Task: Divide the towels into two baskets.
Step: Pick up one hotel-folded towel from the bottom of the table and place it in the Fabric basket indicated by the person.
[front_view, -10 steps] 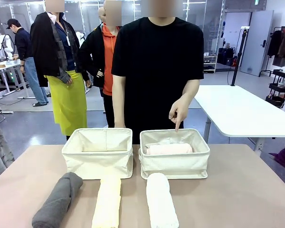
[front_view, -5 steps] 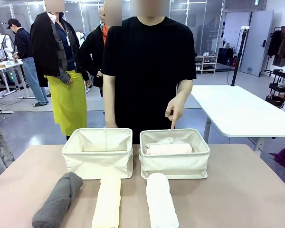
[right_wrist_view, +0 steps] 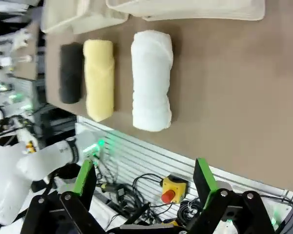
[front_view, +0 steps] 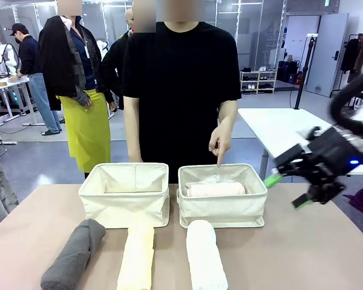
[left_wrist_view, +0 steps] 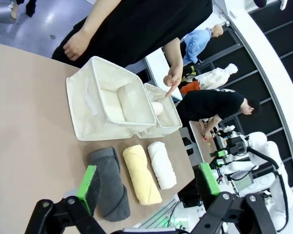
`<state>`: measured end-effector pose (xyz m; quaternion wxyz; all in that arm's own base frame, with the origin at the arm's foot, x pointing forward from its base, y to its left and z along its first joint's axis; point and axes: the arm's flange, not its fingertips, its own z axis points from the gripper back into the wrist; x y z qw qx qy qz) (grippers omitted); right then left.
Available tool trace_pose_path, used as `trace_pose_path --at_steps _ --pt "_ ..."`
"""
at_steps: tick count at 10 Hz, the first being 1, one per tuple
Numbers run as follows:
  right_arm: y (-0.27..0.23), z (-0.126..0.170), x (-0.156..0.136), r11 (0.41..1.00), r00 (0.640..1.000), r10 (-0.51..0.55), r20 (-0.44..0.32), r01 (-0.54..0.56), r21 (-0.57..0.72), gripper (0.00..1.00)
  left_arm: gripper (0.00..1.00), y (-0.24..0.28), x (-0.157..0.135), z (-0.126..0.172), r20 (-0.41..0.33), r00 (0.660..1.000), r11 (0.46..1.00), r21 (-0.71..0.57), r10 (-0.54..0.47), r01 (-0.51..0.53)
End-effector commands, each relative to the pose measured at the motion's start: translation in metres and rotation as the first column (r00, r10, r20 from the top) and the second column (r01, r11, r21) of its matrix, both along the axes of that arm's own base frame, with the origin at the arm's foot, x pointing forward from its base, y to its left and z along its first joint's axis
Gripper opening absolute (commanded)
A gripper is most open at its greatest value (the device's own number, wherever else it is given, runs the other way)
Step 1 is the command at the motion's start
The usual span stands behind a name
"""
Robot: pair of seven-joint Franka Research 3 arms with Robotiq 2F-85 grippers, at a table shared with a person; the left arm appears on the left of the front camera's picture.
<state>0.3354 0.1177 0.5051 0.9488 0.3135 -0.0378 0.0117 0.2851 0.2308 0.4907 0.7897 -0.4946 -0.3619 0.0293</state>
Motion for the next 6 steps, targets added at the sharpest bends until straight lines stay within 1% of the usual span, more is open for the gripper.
trace_pose_path --at_steps 1,2,3,5,6 --pt "0.04 -0.012 0.037 0.986 0.999 -0.003 -0.041 -0.004 -0.164 1.0 1.0 0.001 -0.001 0.002 0.025 1.0 1.0 -0.015 -0.003 0.004" --pt "0.07 -0.025 0.049 0.972 0.998 -0.002 -0.061 -0.012 -0.235 1.0 1.0 0.001 -0.001 0.002 0.025 1.0 1.0 -0.015 -0.003 0.004" --pt "0.092 -0.038 0.055 0.955 0.999 -0.014 -0.05 -0.002 -0.295 1.0 1.0 0.001 -0.001 0.002 0.025 1.0 1.0 -0.015 -0.003 0.004" --pt "0.127 -0.059 0.055 0.933 1.0 -0.014 -0.028 0.003 -0.361 1.0 1.0 0.001 -0.001 0.002 0.025 1.0 1.0 -0.015 -0.003 0.004" --pt "0.144 -0.074 0.05 0.914 1.0 -0.011 -0.019 0.002 -0.405 1.0 1.0 0.001 -0.001 0.002 0.025 1.0 1.0 -0.015 -0.003 0.004"
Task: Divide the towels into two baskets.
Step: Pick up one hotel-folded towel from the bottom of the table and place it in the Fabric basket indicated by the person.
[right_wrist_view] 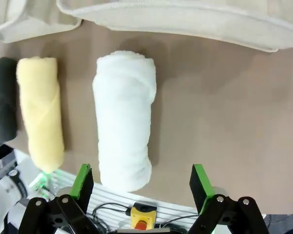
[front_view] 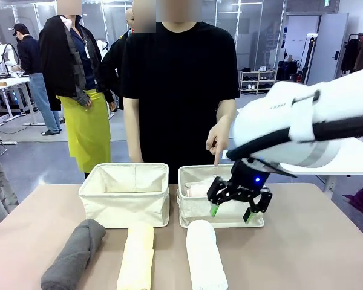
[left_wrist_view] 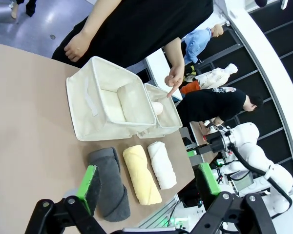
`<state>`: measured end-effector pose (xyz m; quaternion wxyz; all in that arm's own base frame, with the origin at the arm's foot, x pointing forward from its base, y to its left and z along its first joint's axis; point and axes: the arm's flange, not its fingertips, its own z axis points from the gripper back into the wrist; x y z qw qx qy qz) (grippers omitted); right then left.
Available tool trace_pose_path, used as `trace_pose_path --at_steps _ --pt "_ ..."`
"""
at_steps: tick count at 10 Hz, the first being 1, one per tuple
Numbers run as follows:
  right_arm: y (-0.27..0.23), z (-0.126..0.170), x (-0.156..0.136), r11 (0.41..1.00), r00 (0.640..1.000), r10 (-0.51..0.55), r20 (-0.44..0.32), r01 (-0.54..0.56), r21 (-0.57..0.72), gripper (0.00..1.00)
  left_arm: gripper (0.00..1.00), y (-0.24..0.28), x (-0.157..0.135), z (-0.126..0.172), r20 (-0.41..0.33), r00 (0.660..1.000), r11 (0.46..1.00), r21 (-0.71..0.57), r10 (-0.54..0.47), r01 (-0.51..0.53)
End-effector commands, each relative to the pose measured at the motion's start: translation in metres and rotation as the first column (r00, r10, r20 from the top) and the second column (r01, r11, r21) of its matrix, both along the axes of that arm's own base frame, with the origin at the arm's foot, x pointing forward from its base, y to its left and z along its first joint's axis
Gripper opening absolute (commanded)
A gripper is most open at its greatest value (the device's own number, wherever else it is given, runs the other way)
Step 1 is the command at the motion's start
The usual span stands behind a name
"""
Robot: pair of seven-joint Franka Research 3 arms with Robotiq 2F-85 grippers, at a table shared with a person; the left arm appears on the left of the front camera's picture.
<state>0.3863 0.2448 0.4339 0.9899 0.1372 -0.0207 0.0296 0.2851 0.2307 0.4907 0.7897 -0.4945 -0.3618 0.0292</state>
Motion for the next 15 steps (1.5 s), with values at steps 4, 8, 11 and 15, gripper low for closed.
trace_pose_path --at_steps 4,8,11,15 --pt "0.026 -0.017 -0.011 0.998 1.0 0.018 0.014 -0.017 -0.065 1.0 1.0 0.001 -0.001 0.002 0.026 1.0 1.0 -0.015 -0.003 0.004" --pt "0.026 -0.017 -0.011 0.998 1.0 0.018 0.014 -0.017 -0.065 1.0 1.0 0.001 -0.001 0.002 0.026 1.0 1.0 -0.015 -0.003 0.004" --pt "0.05 -0.028 -0.005 0.988 0.997 -0.071 0.006 0.071 -0.136 1.0 1.0 0.001 -0.001 0.002 0.026 1.0 1.0 -0.015 -0.003 0.004" --pt "0.075 -0.053 0.0 0.982 0.997 -0.074 -0.024 0.069 -0.174 1.0 1.0 0.001 -0.001 0.002 0.026 1.0 1.0 -0.015 -0.003 0.004"
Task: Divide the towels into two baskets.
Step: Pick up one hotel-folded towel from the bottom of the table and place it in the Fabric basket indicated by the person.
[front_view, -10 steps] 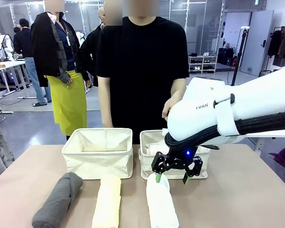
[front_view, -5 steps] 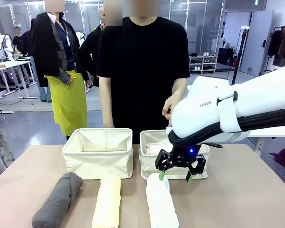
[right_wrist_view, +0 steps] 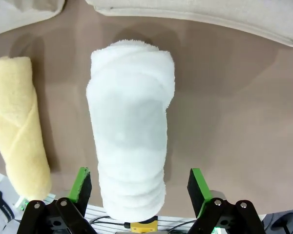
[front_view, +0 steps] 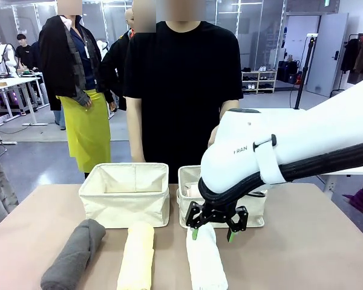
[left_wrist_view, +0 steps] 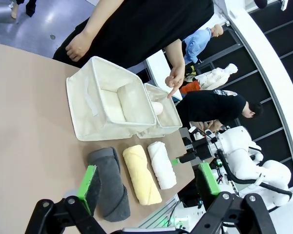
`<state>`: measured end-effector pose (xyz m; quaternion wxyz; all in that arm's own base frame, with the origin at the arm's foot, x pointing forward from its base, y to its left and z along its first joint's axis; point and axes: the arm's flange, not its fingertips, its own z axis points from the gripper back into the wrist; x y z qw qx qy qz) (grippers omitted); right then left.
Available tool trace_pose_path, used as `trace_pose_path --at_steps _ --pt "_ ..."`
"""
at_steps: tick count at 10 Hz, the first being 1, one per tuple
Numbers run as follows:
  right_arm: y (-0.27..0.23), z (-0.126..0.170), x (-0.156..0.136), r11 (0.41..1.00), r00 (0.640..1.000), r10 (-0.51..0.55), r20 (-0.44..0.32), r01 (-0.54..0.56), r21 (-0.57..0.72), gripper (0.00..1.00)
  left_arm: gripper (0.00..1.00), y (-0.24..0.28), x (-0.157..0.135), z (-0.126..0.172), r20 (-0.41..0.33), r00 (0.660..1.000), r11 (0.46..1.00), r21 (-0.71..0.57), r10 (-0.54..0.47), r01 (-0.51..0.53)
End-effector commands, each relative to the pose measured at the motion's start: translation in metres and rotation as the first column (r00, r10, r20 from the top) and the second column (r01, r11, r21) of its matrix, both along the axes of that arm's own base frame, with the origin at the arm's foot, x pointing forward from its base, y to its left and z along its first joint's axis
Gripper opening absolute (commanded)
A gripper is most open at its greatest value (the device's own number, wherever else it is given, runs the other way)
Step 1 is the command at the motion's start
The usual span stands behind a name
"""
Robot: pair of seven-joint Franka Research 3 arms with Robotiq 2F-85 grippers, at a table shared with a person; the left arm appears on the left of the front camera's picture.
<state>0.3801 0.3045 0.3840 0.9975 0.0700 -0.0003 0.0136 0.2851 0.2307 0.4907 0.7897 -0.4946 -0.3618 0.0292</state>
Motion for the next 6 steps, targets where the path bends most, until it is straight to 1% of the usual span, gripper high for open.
trace_pose_path --at_steps 1,2,3,6 --pt "0.021 -0.011 0.008 0.998 0.999 -0.037 -0.008 0.037 -0.049 1.0 1.0 0.001 -0.001 0.002 0.026 1.0 1.0 -0.015 -0.003 0.004" --pt "0.029 -0.02 0.011 0.996 0.999 -0.039 -0.014 0.038 -0.085 1.0 1.0 0.001 -0.001 0.002 0.026 1.0 1.0 -0.015 -0.003 0.004" --pt "0.033 -0.025 0.012 0.996 0.999 -0.041 -0.01 0.04 -0.082 1.0 1.0 0.001 -0.001 0.002 0.026 1.0 1.0 -0.015 -0.003 0.004" --pt "0.043 -0.047 0.016 0.996 0.998 -0.037 -0.053 0.033 -0.083 1.0 1.0 0.001 -0.001 0.002 0.026 1.0 1.0 -0.015 -0.003 0.004"
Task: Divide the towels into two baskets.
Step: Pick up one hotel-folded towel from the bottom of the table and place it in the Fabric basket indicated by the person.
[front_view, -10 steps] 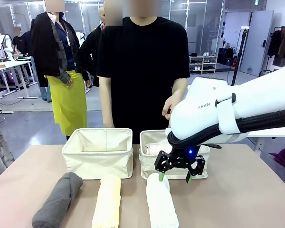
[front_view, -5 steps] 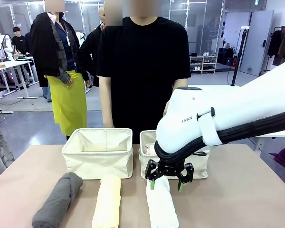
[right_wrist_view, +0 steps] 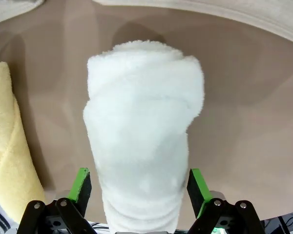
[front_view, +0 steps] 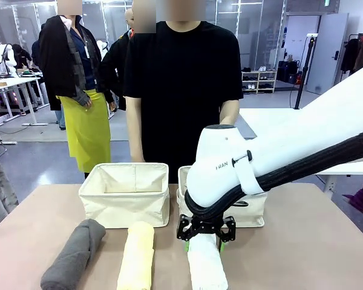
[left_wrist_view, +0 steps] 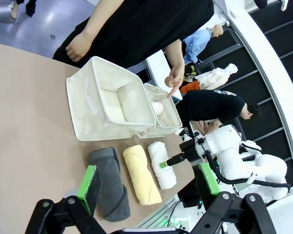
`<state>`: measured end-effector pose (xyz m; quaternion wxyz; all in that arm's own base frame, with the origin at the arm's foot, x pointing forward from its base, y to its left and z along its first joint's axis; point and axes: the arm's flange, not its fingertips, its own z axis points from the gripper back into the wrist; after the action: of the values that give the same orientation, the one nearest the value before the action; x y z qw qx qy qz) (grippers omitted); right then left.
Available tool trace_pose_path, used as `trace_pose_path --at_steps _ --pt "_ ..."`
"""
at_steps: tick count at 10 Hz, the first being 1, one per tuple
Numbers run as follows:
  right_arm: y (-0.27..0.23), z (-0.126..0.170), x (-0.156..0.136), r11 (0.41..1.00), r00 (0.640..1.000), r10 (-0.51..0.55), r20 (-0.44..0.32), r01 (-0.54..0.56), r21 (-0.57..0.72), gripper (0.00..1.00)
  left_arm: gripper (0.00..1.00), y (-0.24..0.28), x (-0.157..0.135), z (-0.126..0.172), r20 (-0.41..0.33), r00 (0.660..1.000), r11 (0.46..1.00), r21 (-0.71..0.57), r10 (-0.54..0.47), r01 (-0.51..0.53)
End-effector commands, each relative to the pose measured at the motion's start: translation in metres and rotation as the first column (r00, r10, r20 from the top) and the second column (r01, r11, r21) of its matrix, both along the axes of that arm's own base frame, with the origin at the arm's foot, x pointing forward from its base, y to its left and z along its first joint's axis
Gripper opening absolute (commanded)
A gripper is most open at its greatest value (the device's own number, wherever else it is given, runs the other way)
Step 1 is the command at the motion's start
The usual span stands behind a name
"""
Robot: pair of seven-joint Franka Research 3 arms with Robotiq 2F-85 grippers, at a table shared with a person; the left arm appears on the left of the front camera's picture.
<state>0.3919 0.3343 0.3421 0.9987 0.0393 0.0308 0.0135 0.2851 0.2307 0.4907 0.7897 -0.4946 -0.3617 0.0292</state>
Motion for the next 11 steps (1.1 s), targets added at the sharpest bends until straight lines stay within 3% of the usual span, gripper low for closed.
trace_pose_path --at_steps 1,5,6,7,8,9,10,11 --pt "0.014 -0.011 0.005 0.999 0.999 -0.042 0.002 0.042 -0.026 1.0 1.0 0.001 -0.001 0.002 0.026 1.0 1.0 -0.015 -0.003 0.004" --pt "0.024 -0.03 0.003 0.997 1.0 -0.03 0.008 0.031 -0.064 1.0 1.0 0.001 -0.001 0.002 0.026 1.0 1.0 -0.015 -0.003 0.004" --pt "0.024 -0.031 0.003 0.998 1.0 -0.021 0.013 0.022 -0.065 0.81 1.0 0.001 -0.001 0.002 0.026 1.0 1.0 -0.015 -0.003 0.004" --pt "0.024 -0.03 0.002 0.998 1.0 -0.019 0.018 0.02 -0.064 0.81 1.0 0.001 -0.001 0.002 0.026 1.0 1.0 -0.015 -0.003 0.004" --pt "0.024 -0.029 0.001 0.998 1.0 -0.016 0.021 0.017 -0.065 0.62 1.0 0.001 -0.001 0.002 0.026 1.0 1.0 -0.015 -0.003 0.004" --pt "0.024 -0.028 0.0 0.998 1.0 -0.014 0.019 0.015 -0.067 0.75 1.0 0.001 -0.001 0.002 0.026 1.0 1.0 -0.015 -0.003 0.004" --pt "0.025 -0.027 -0.001 0.997 1.0 -0.013 0.018 0.014 -0.07 0.42 1.0 0.001 -0.001 0.002 0.026 1.0 1.0 -0.015 -0.003 0.004" --pt "0.025 -0.018 -0.005 0.997 1.0 -0.003 0.021 0.005 -0.074 0.6 1.0 0.001 -0.001 0.002 0.026 1.0 1.0 -0.015 -0.003 0.004"
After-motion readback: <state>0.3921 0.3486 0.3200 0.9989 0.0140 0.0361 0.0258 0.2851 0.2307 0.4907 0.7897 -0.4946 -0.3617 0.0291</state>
